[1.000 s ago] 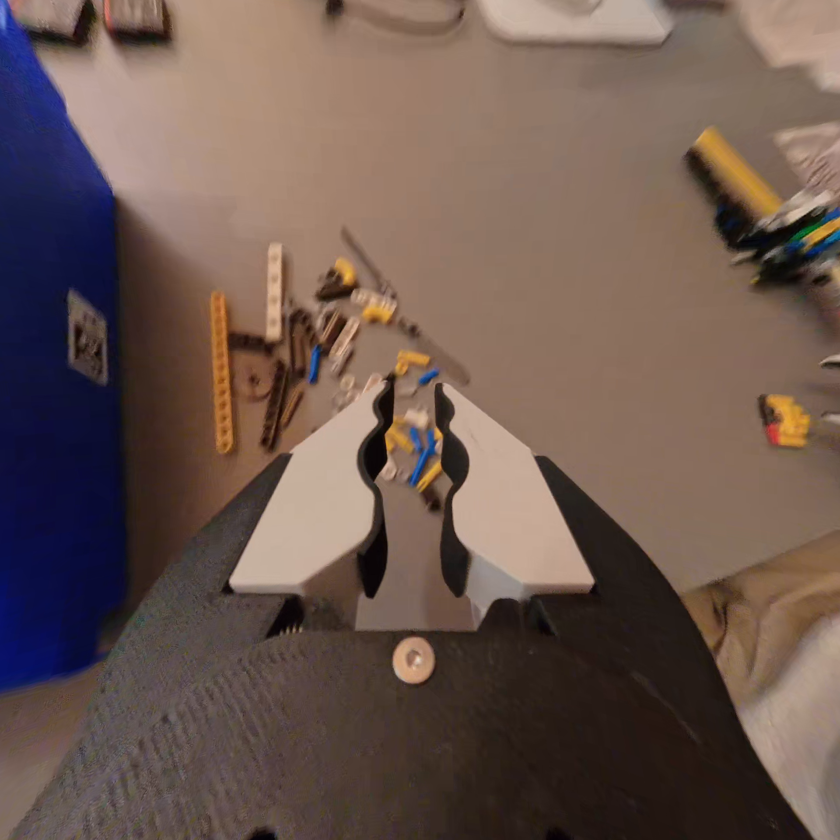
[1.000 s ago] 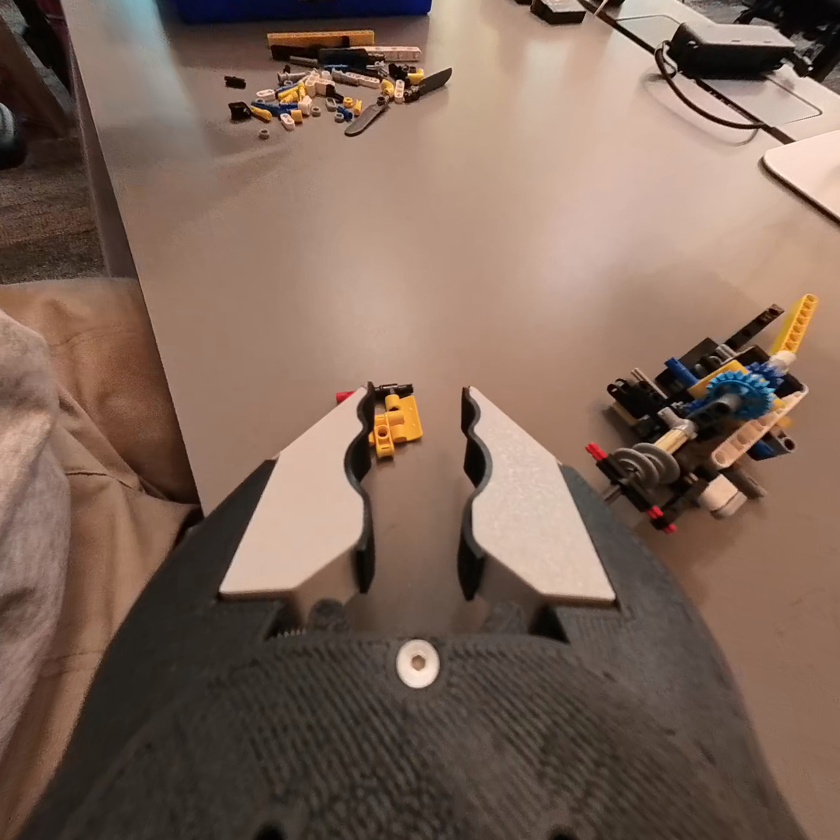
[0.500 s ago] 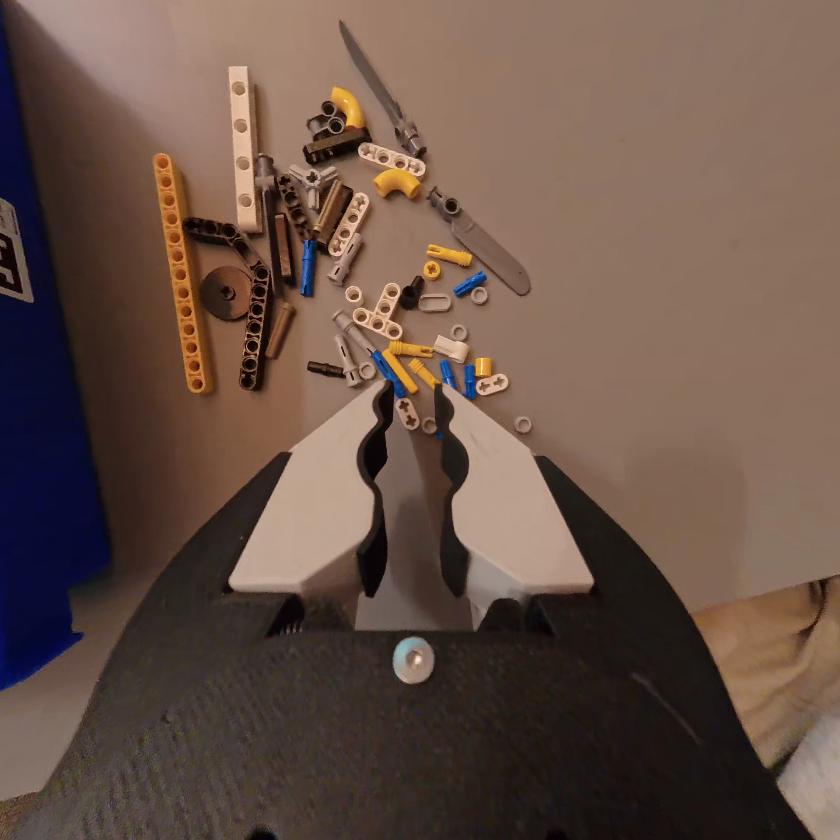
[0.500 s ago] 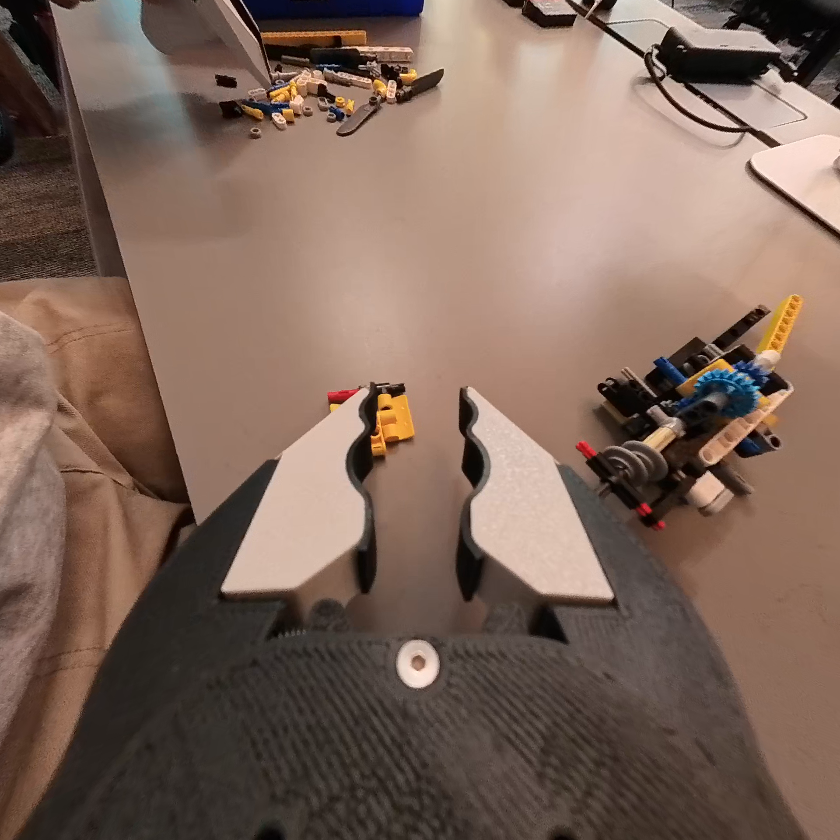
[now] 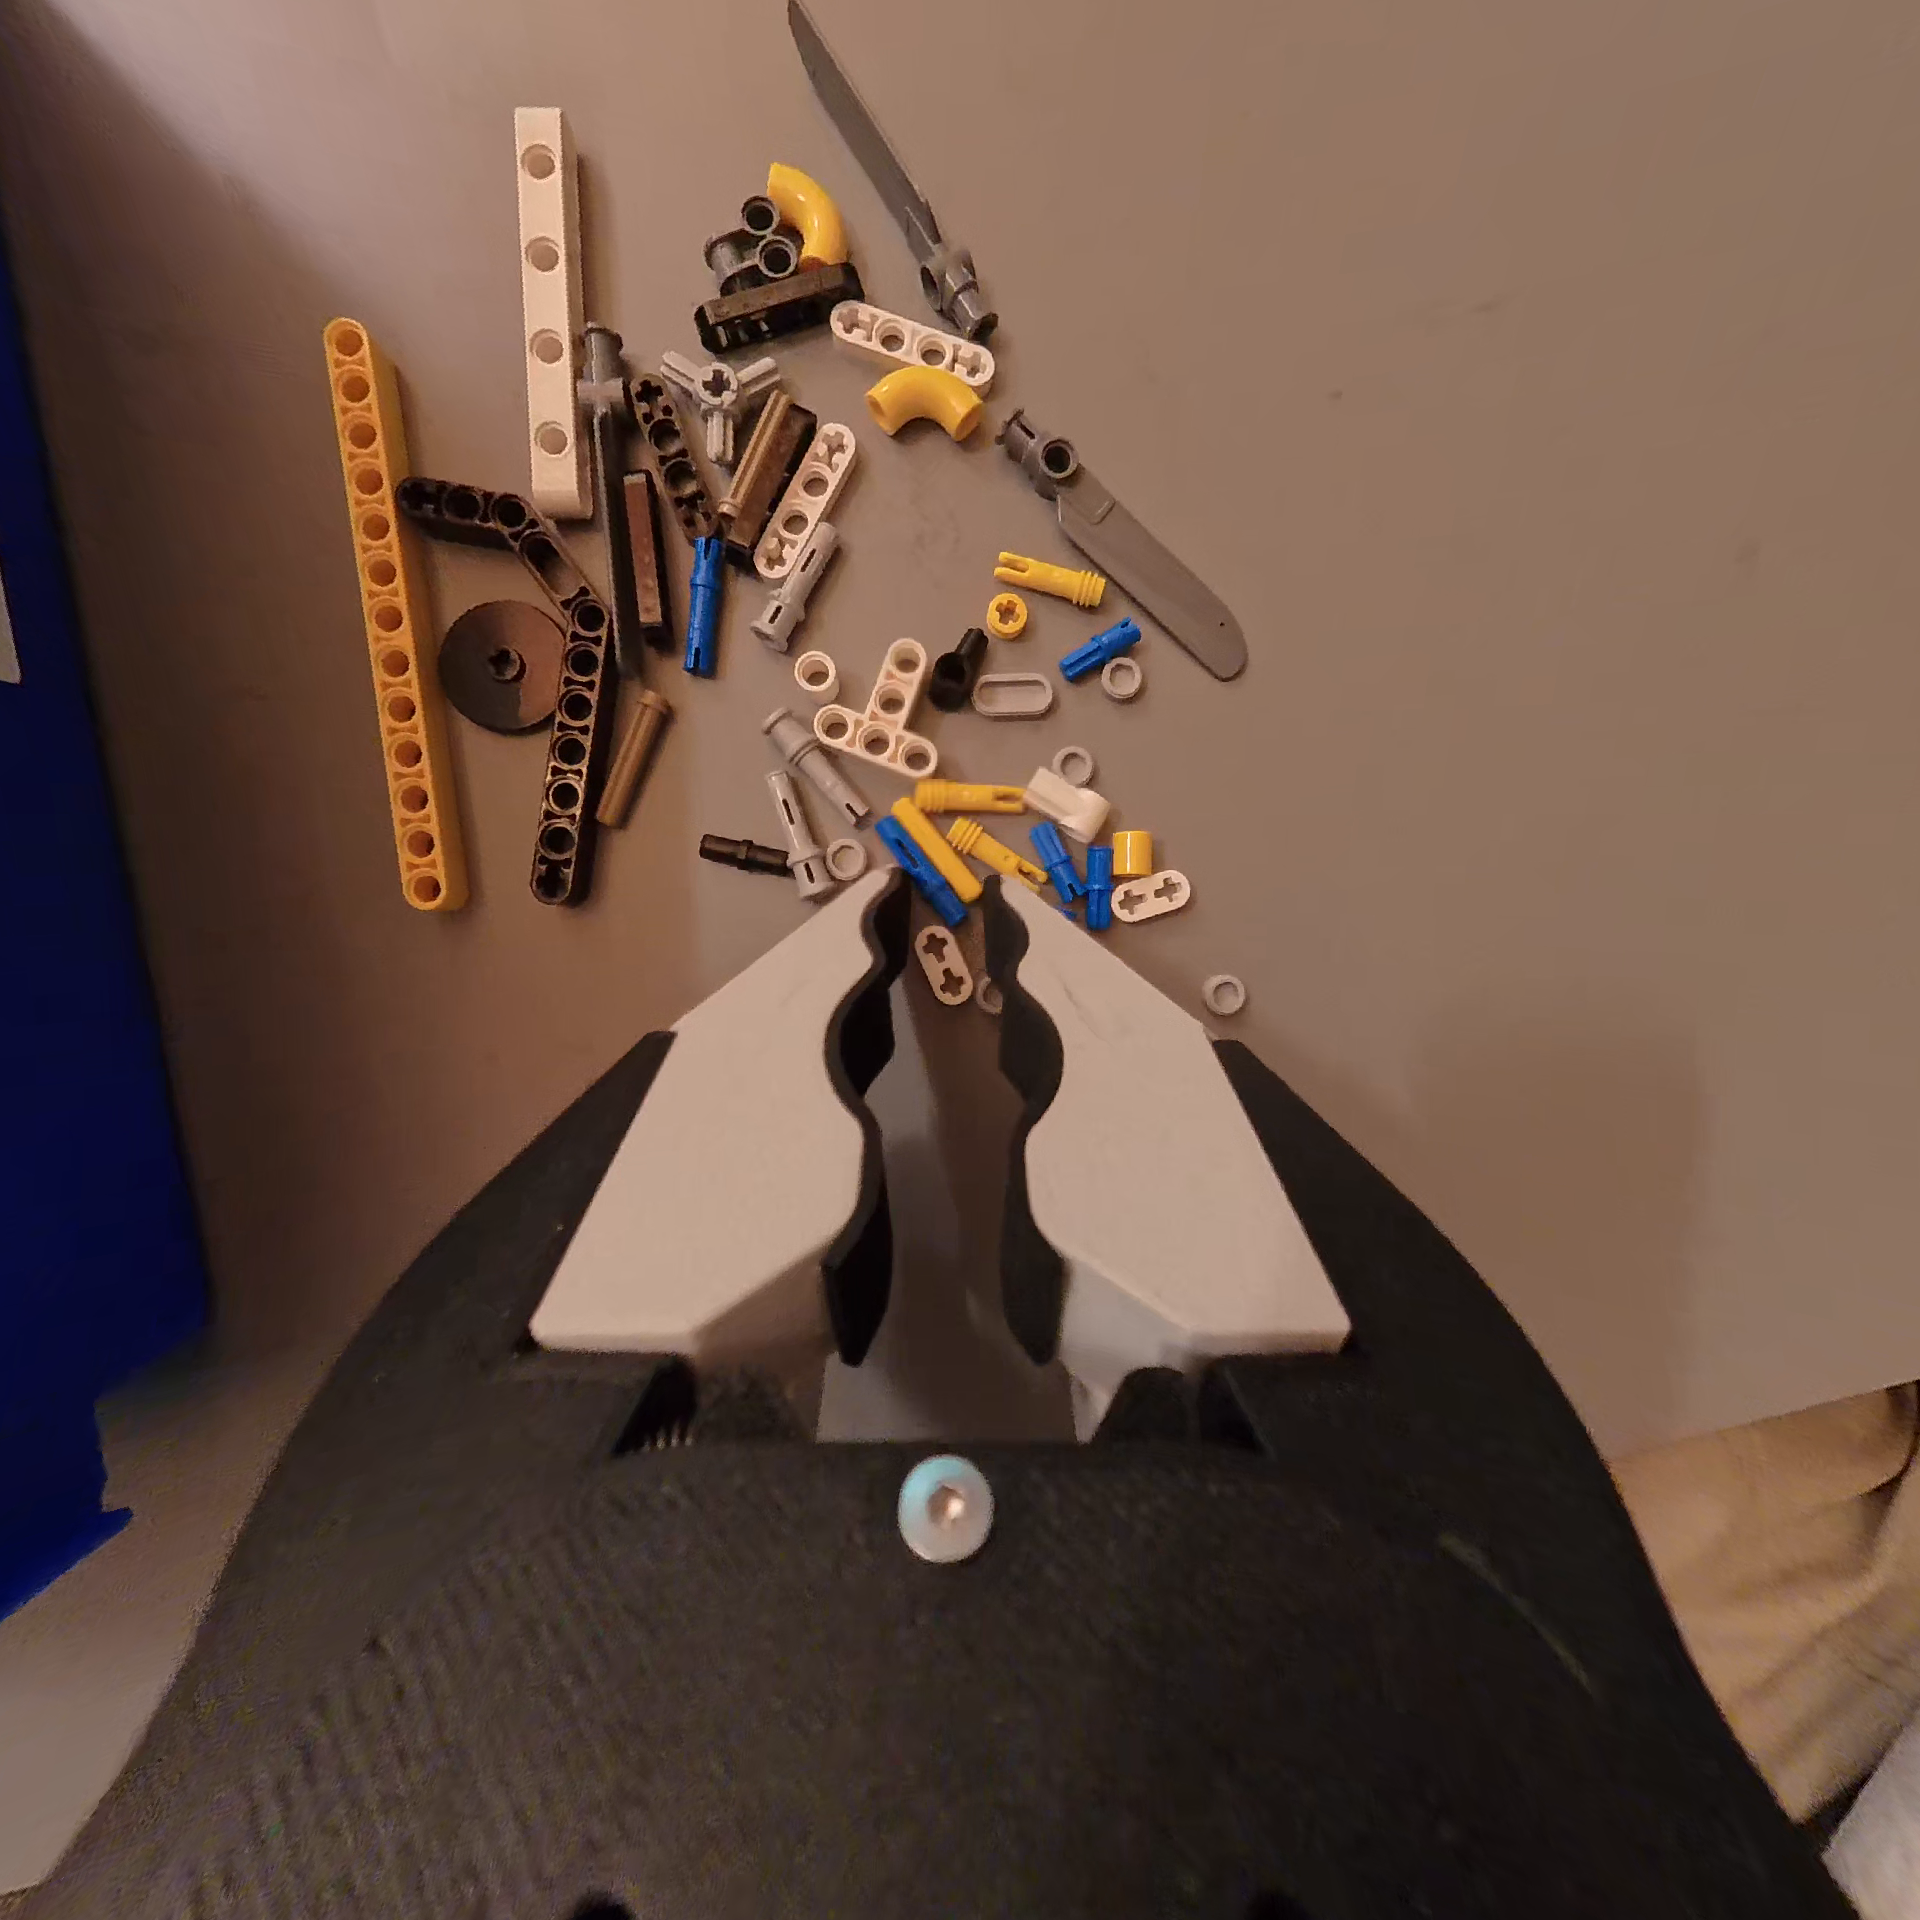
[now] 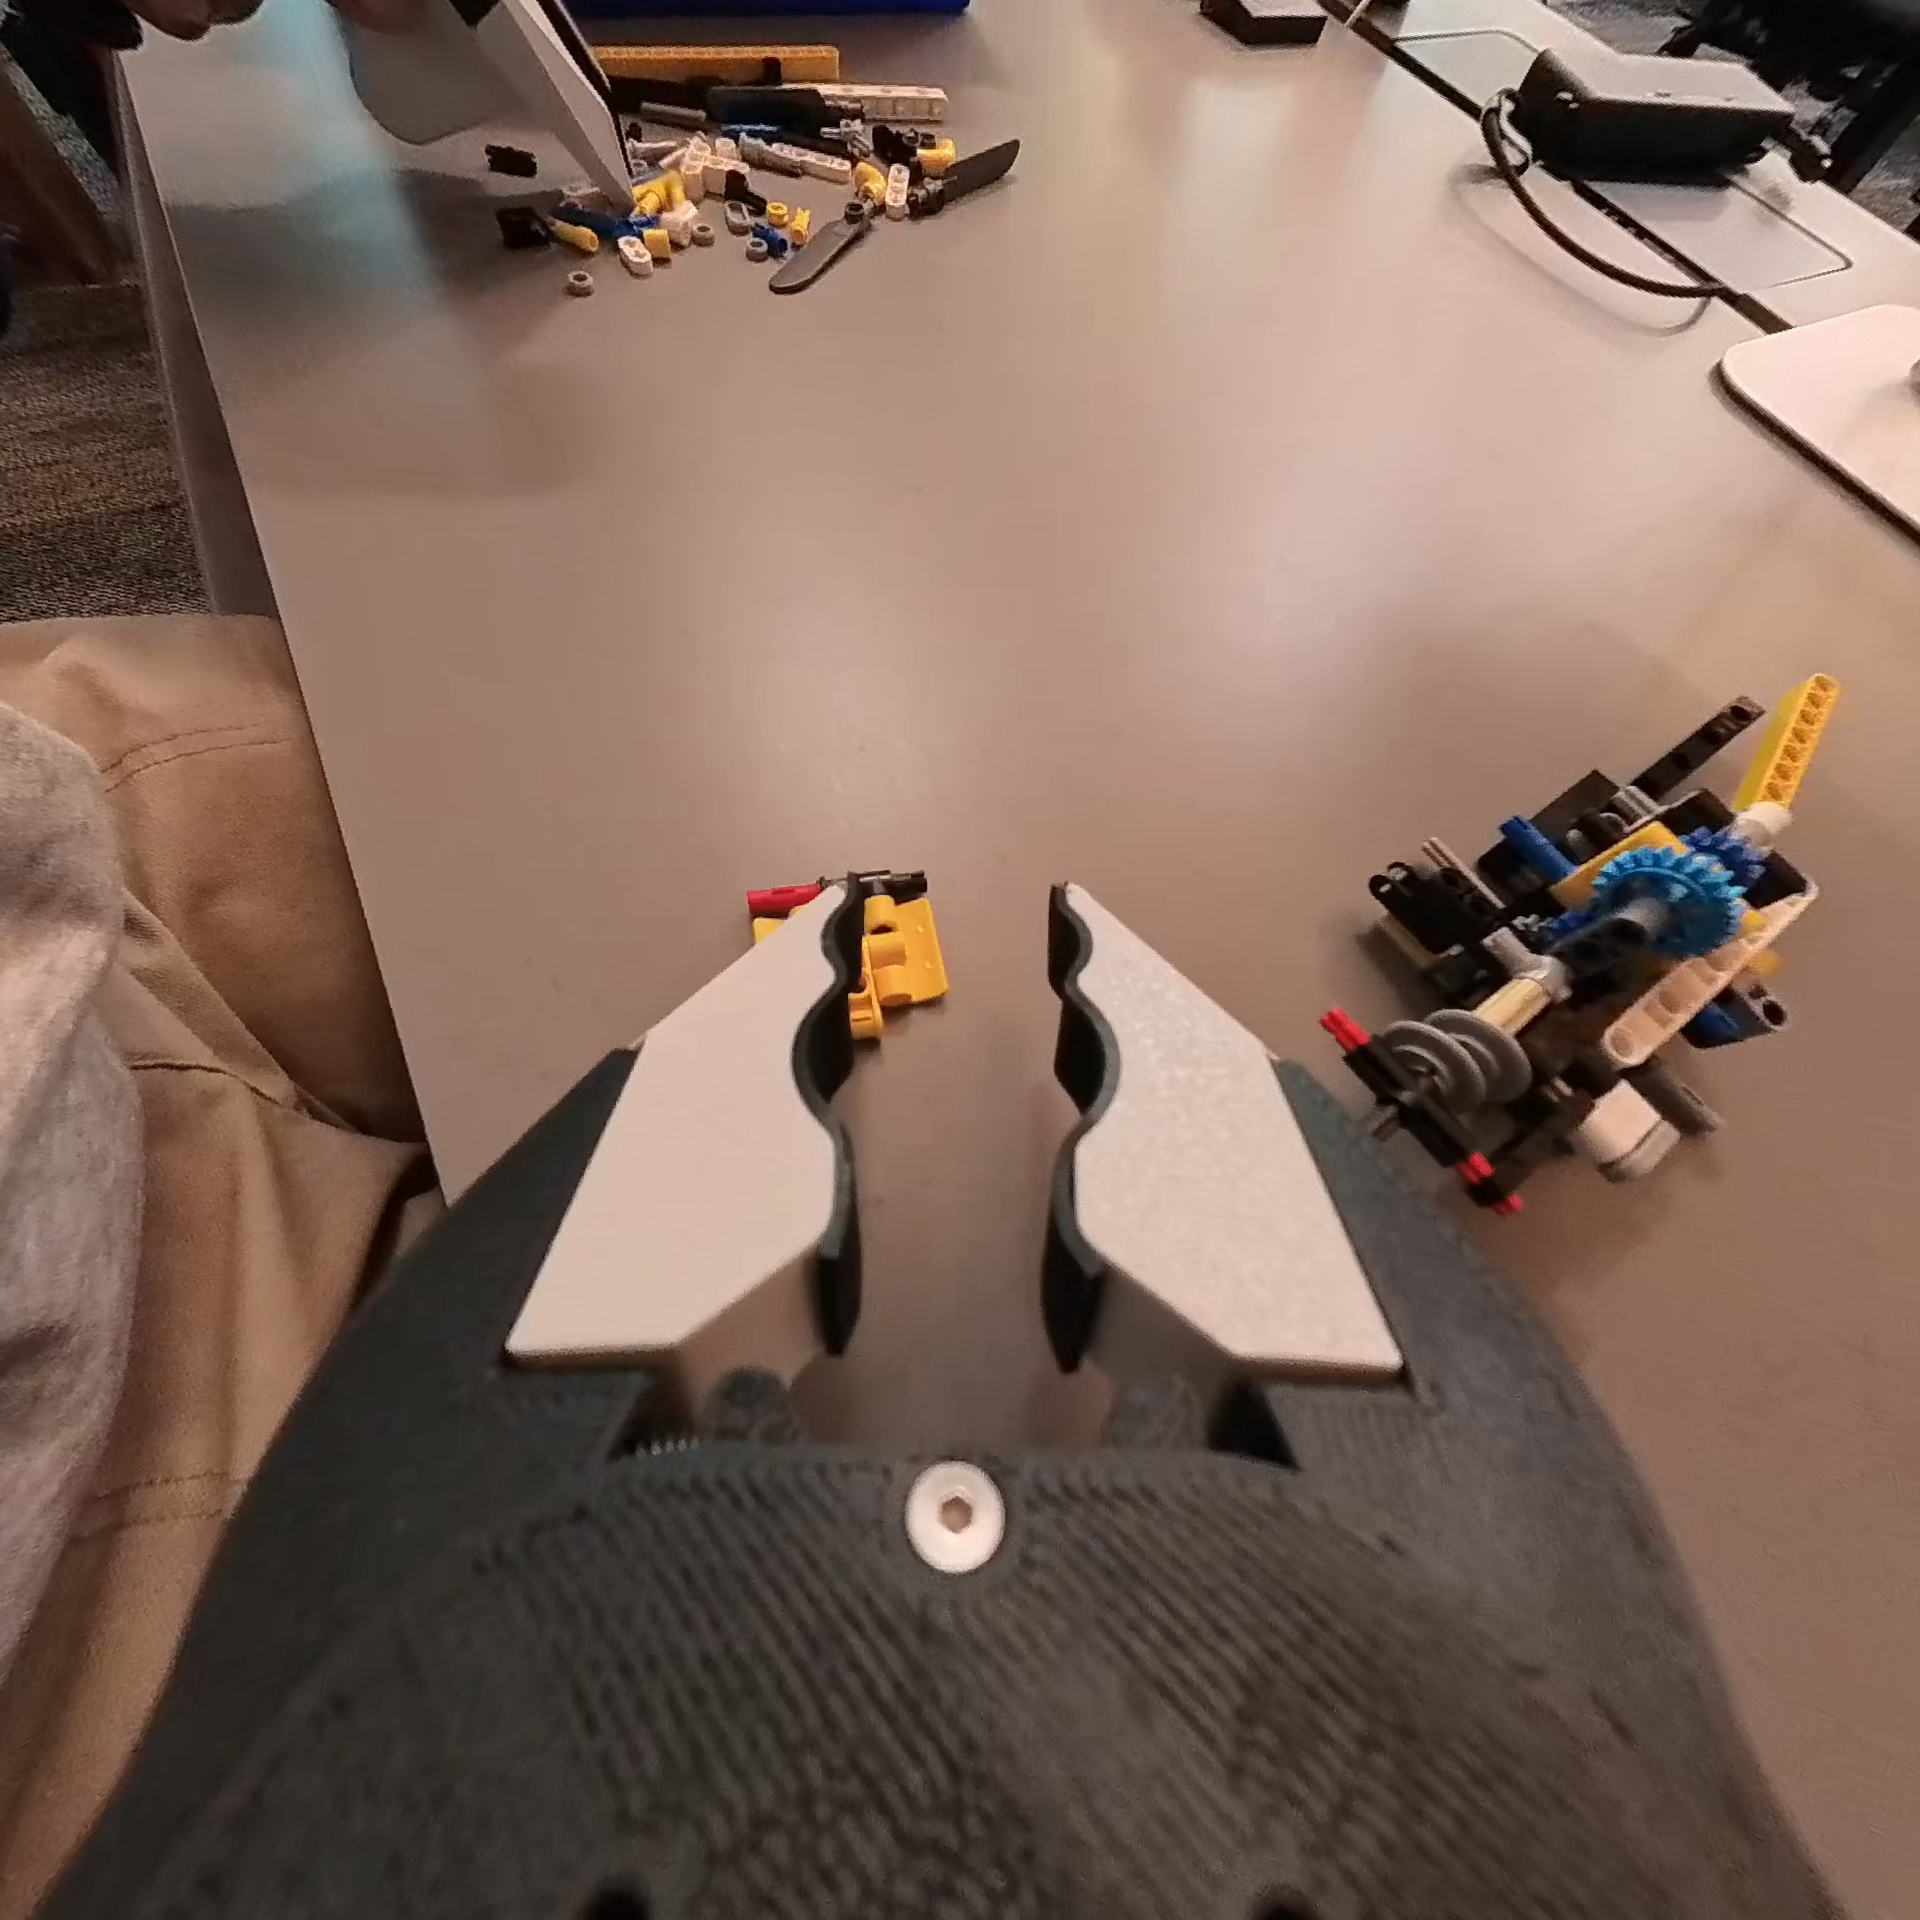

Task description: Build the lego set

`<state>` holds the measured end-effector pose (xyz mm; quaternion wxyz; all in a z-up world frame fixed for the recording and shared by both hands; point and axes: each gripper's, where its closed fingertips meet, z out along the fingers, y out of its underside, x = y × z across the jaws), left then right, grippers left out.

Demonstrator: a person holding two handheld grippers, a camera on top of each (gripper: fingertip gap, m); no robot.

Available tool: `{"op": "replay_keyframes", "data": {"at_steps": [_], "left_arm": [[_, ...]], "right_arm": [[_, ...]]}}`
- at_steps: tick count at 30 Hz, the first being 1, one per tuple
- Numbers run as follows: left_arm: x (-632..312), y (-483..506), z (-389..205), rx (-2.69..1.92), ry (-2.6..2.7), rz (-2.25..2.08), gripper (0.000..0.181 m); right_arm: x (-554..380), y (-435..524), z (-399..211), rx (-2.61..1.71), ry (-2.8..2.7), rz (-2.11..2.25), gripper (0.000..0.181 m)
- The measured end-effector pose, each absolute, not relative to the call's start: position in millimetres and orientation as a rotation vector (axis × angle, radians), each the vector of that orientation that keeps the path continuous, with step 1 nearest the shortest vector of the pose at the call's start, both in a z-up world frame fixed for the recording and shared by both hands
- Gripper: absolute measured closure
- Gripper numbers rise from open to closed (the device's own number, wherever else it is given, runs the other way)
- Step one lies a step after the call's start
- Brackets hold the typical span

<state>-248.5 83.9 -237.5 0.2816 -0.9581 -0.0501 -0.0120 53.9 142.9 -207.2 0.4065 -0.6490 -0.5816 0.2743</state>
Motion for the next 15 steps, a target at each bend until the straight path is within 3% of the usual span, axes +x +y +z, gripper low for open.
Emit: {"op": "replay_keyframes", "data": {"at_steps": [15], "left_arm": [[-254.5,85.8,-226.8,-2.528,-0.111,0.036,0.169]], "right_arm": [[54.0,142.5,-206.7,-1.632,-1.468,0.69,0.146]]}}
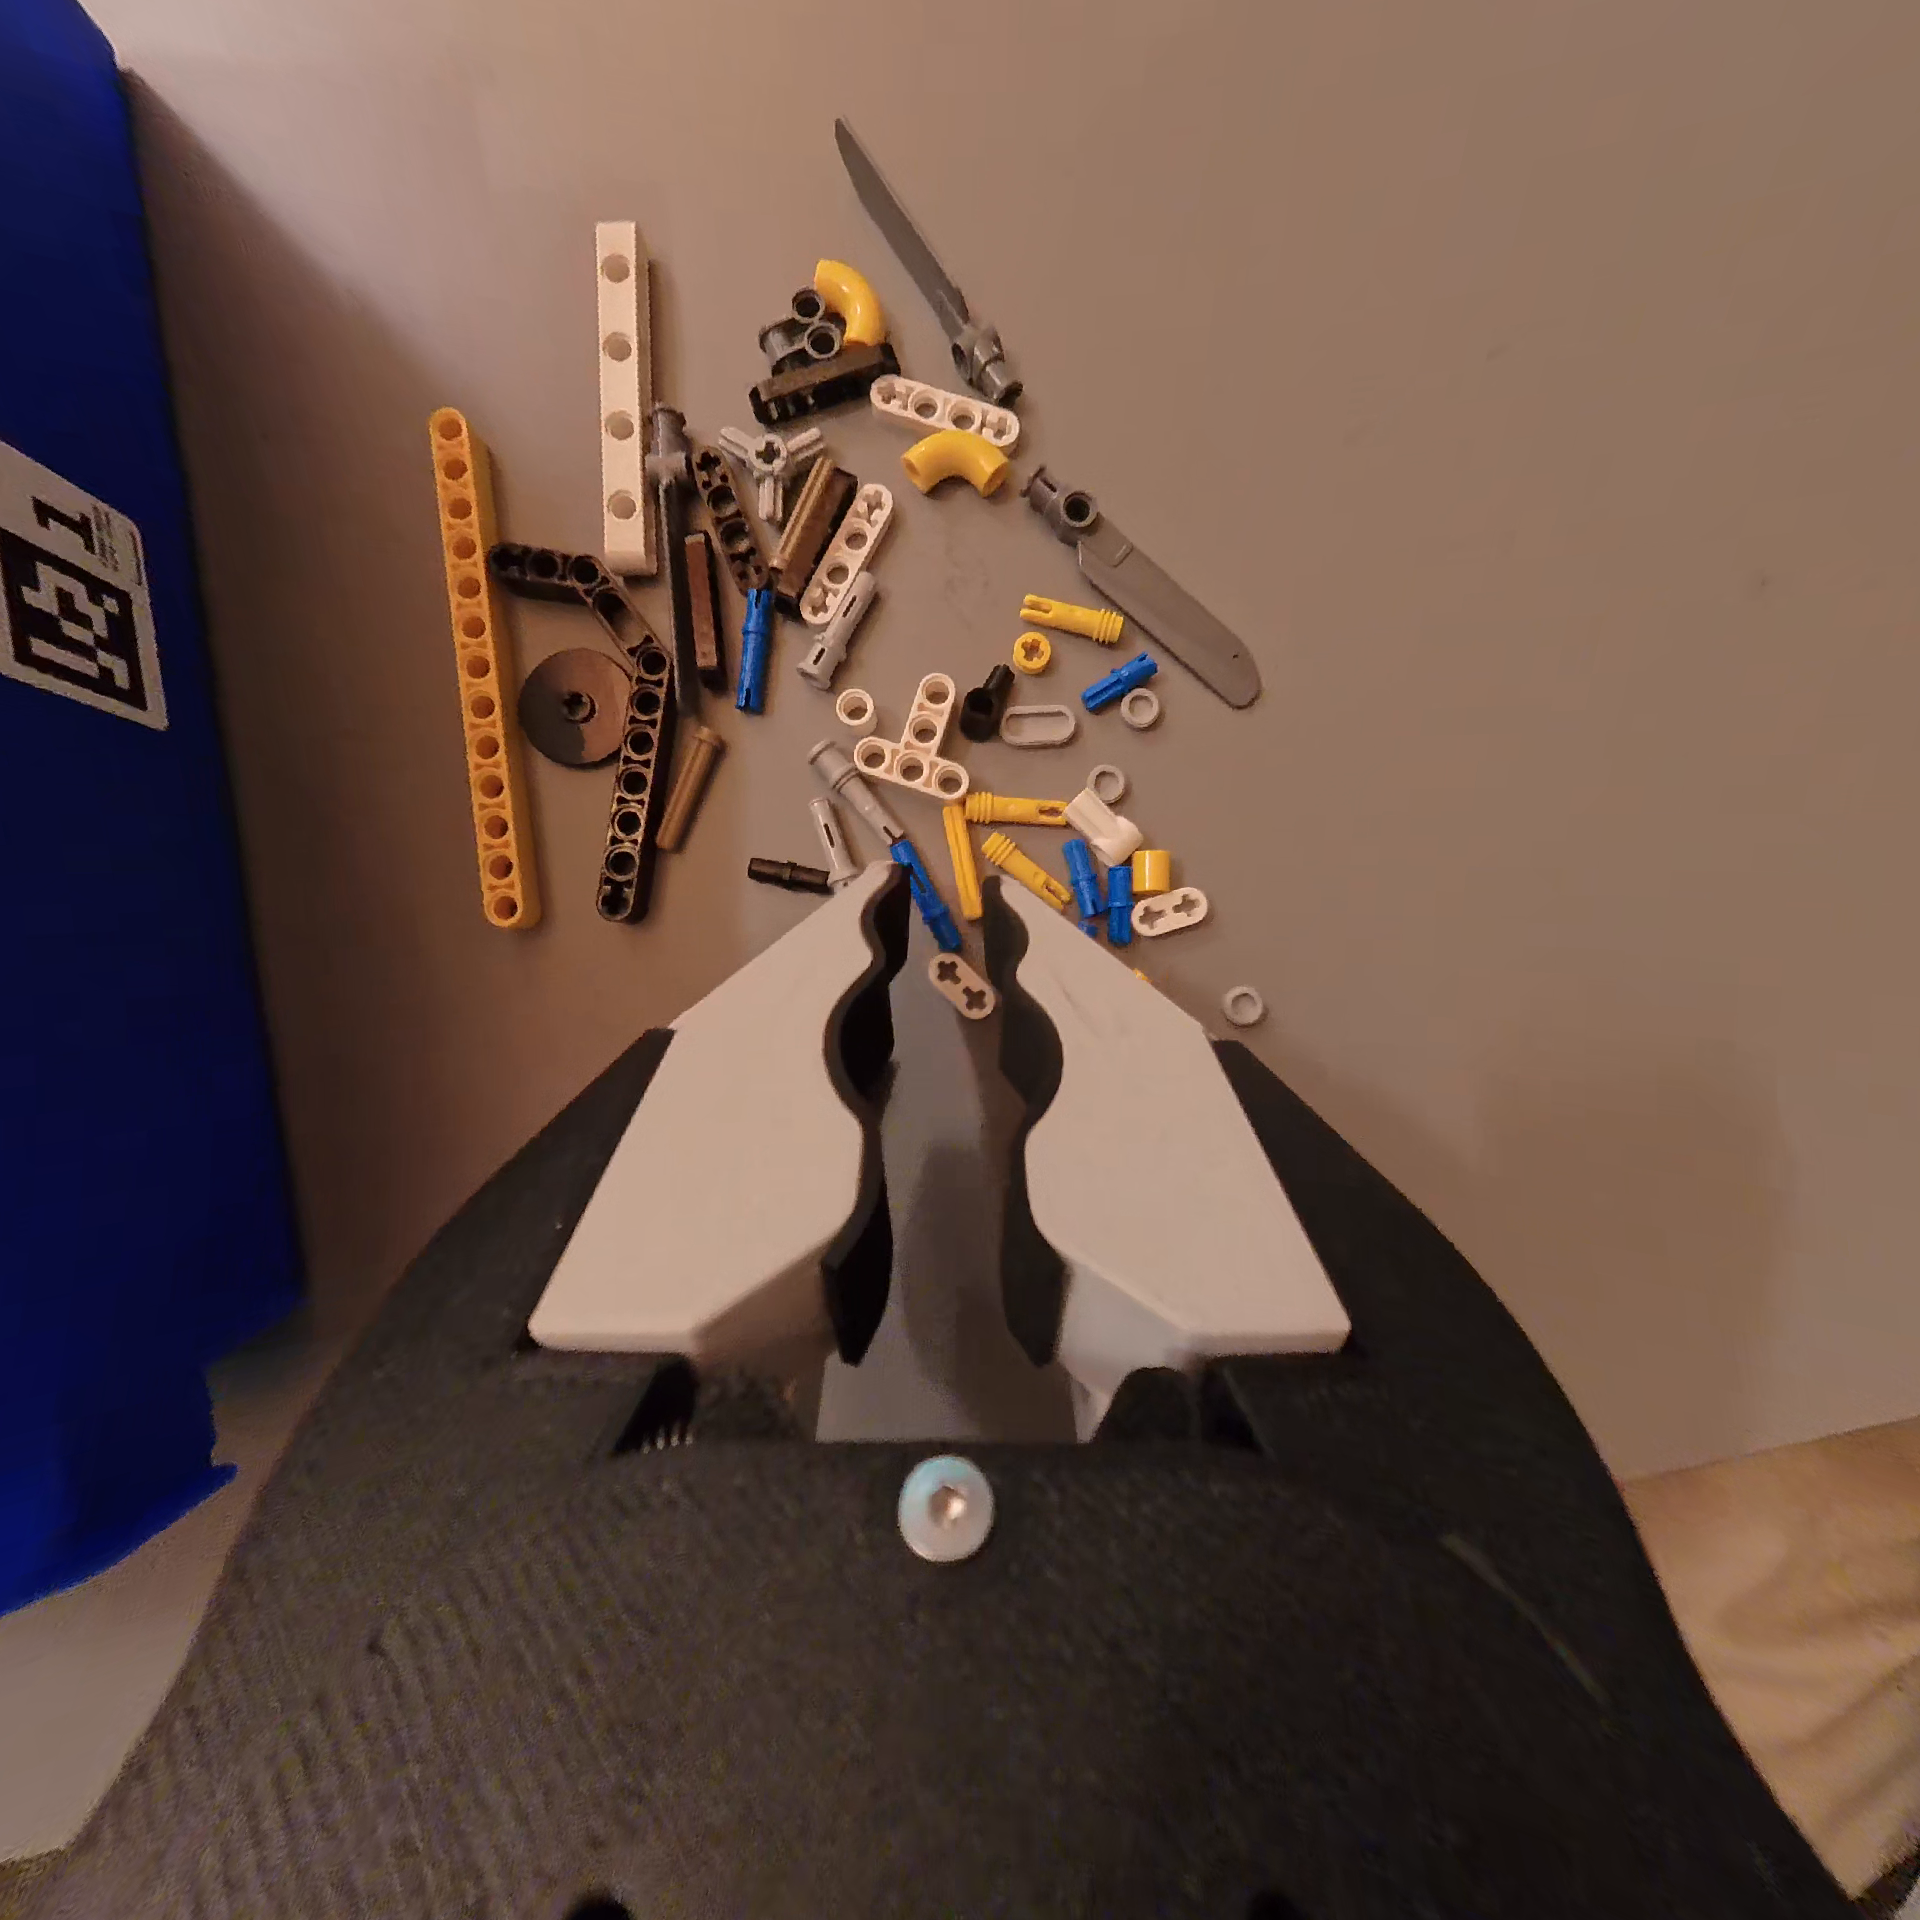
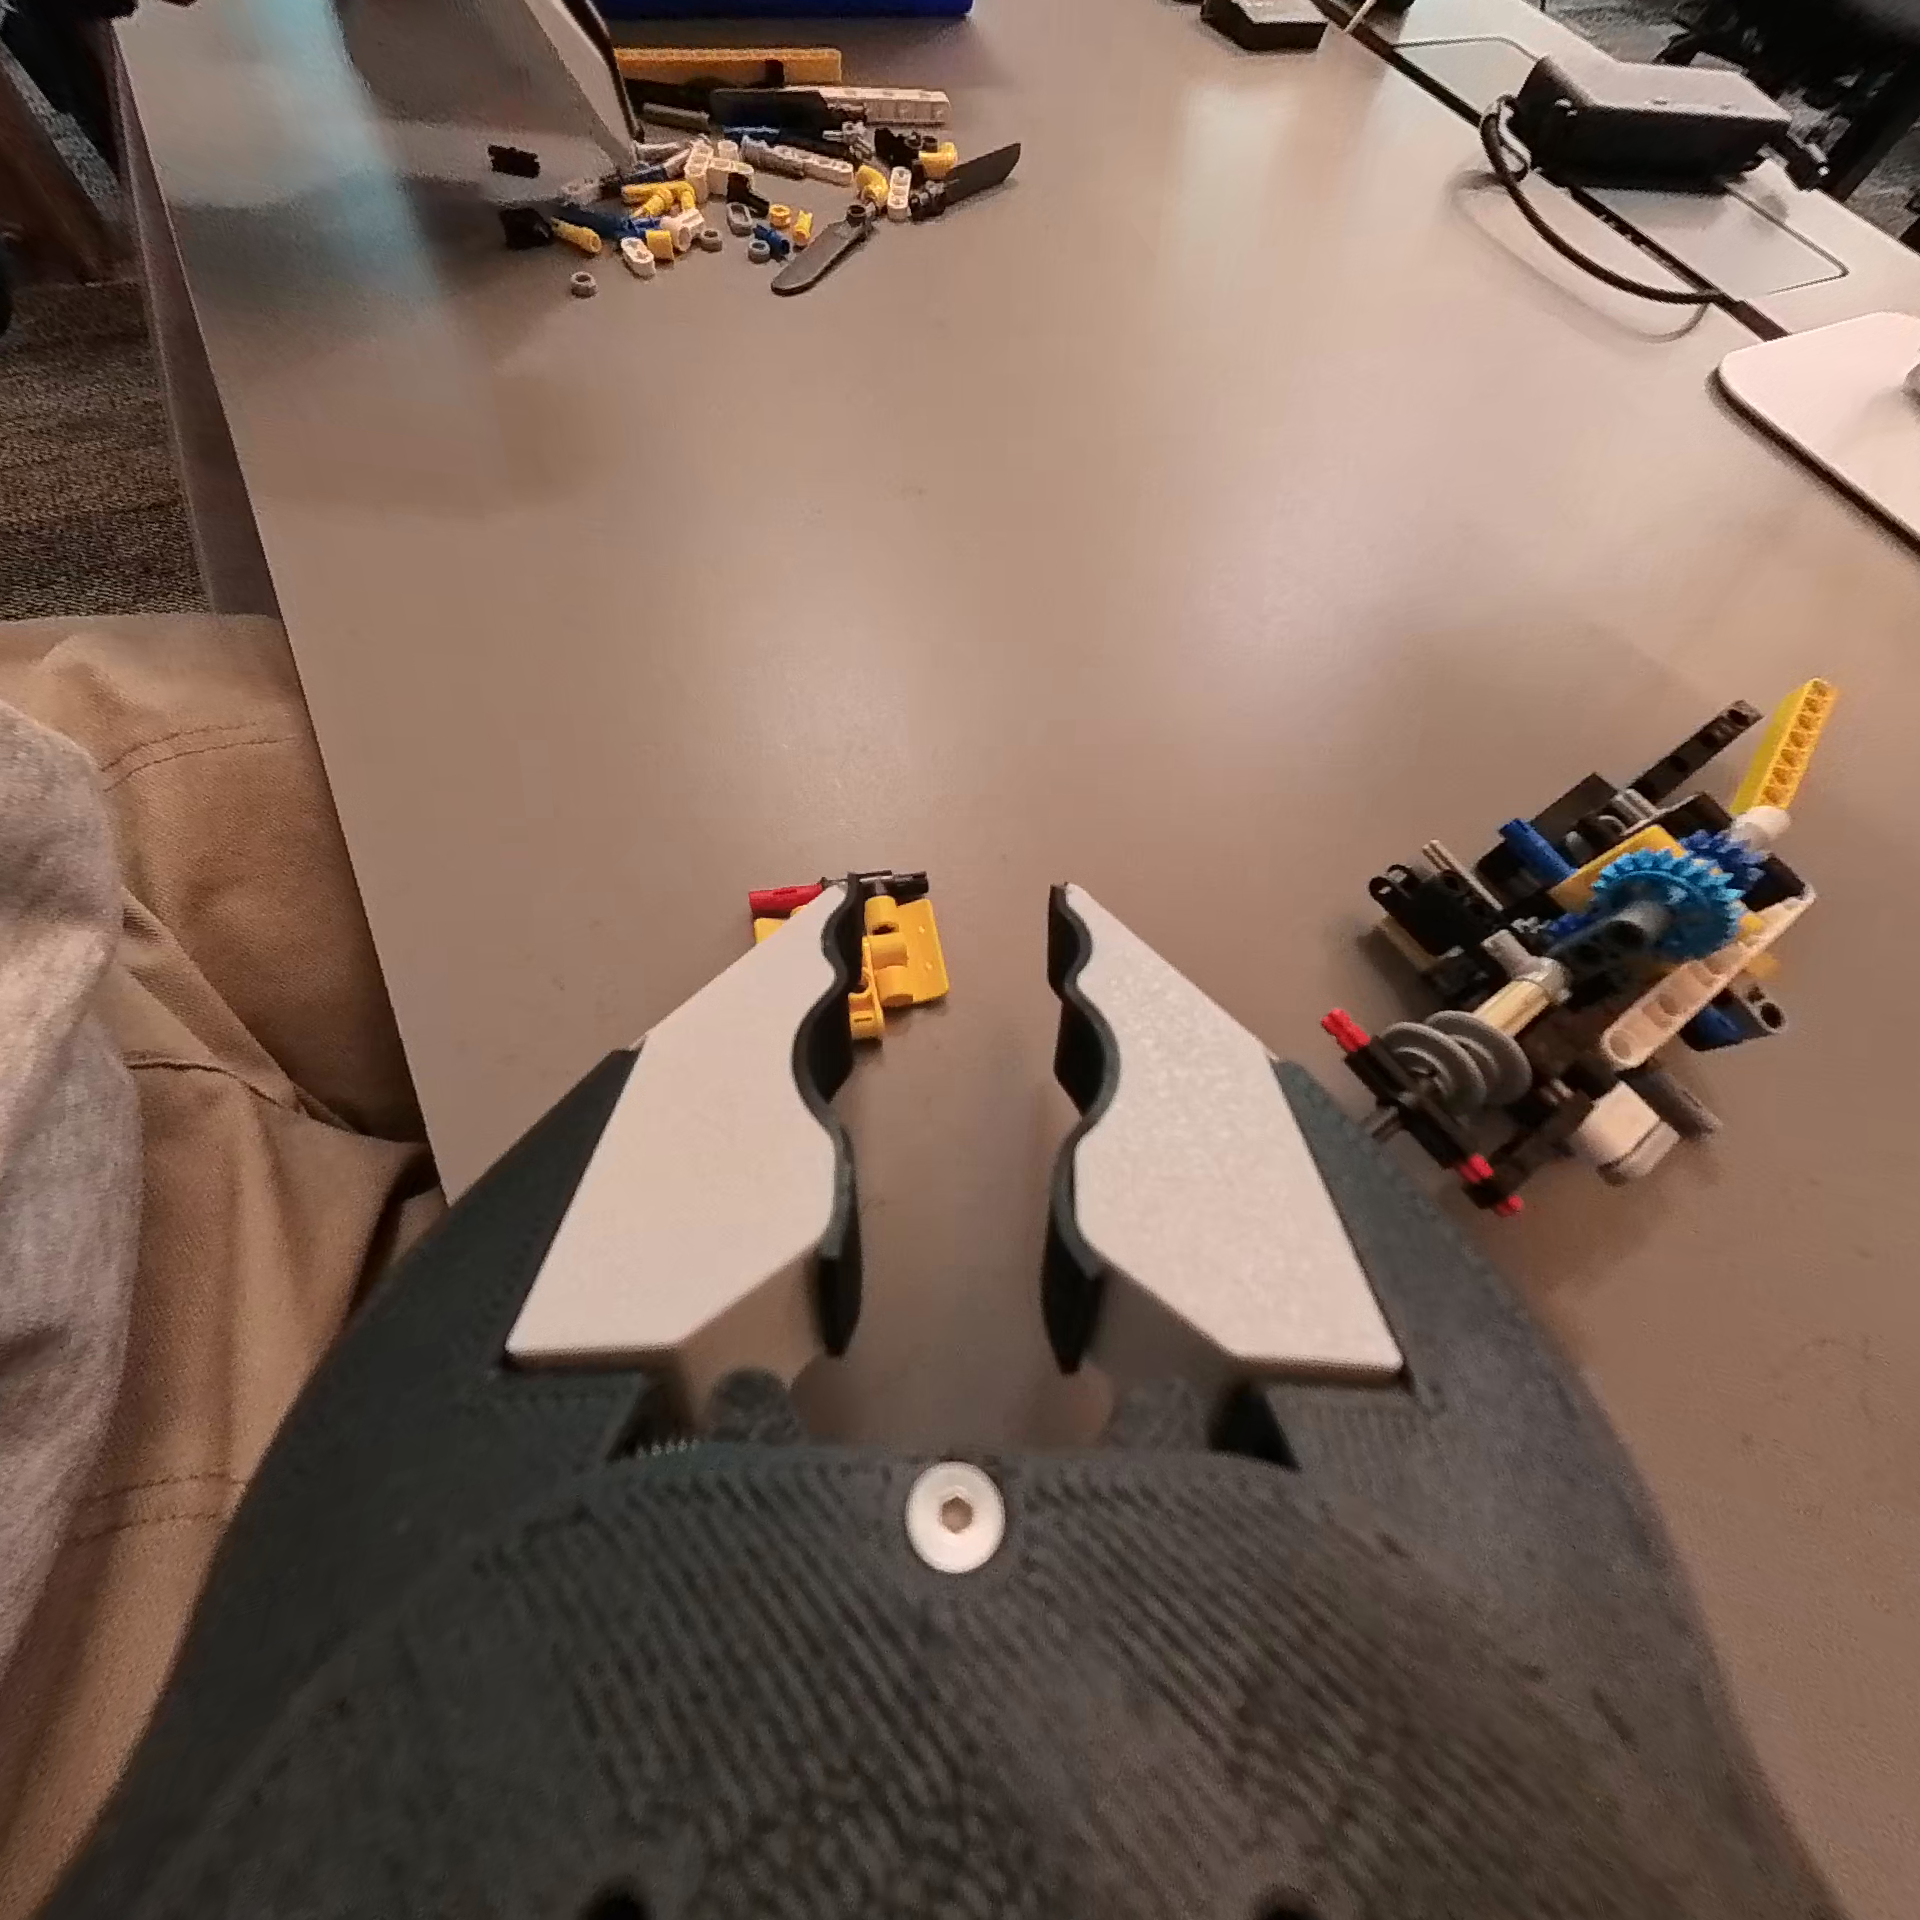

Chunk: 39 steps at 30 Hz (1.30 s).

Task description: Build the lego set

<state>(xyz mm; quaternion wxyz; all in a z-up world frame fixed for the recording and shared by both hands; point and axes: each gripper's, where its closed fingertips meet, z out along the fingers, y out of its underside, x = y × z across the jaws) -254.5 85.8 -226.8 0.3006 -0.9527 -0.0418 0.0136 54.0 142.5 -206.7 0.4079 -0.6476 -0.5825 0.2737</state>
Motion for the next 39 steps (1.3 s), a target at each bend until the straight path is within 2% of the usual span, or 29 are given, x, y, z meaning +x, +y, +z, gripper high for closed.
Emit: {"op": "replay_keyframes", "data": {"at_steps": [6,19,27,29,34,39], "left_arm": [[-253.5,89.0,-230.4,-2.526,-0.028,0.126,0.172],[-248.6,90.9,-236.6,-2.529,-0.082,0.022,0.179],[-246.2,101.0,-200.1,-2.368,-0.11,-0.023,0.18],[-224.6,110.6,-177.9,-2.246,-0.108,-0.179,0.18],[-105.3,125.1,-112.2,-1.801,-0.088,-0.96,0.18],[-13.5,113.7,-94.3,-1.623,-0.054,-1.394,0.181]], "right_arm": [[53.9,142.4,-207.2,-1.633,-1.471,0.686,0.146],[53.7,142.1,-207.9,-1.632,-1.476,0.681,0.146],[54.7,145.0,-201.2,-1.61,-1.445,0.674,0.147],[55.6,147.3,-192.7,-1.582,-1.414,0.661,0.148],[54.9,144.8,-151.9,-1.463,-1.295,0.629,0.146],[42.7,110.0,-121.6,-1.328,-1.237,0.677,0.147]]}}
